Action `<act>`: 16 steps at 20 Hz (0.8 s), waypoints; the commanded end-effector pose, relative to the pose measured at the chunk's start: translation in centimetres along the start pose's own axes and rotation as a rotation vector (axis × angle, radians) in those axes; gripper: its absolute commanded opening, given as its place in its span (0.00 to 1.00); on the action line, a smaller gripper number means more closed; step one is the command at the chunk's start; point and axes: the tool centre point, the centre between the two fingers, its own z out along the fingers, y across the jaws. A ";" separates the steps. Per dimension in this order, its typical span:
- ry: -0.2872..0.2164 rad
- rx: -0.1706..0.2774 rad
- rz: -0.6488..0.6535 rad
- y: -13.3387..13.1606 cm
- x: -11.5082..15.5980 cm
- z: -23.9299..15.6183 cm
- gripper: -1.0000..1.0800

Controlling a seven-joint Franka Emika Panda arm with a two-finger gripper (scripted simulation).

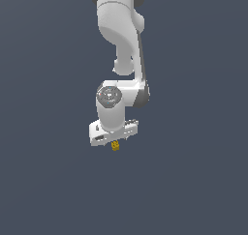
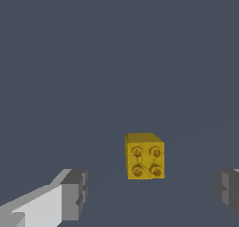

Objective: Pick up the object and move it to a goal position.

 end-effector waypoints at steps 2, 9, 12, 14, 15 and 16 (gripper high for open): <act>-0.001 -0.001 -0.009 0.4 0.0 0.3 0.96; -0.001 -0.001 -0.006 0.3 -0.1 1.6 0.96; -0.001 -0.001 -0.007 0.3 -0.1 3.2 0.96; -0.001 -0.001 -0.008 0.3 -0.1 4.2 0.96; -0.001 -0.001 -0.008 0.3 -0.1 4.6 0.96; -0.001 -0.001 -0.008 0.3 -0.1 4.9 0.96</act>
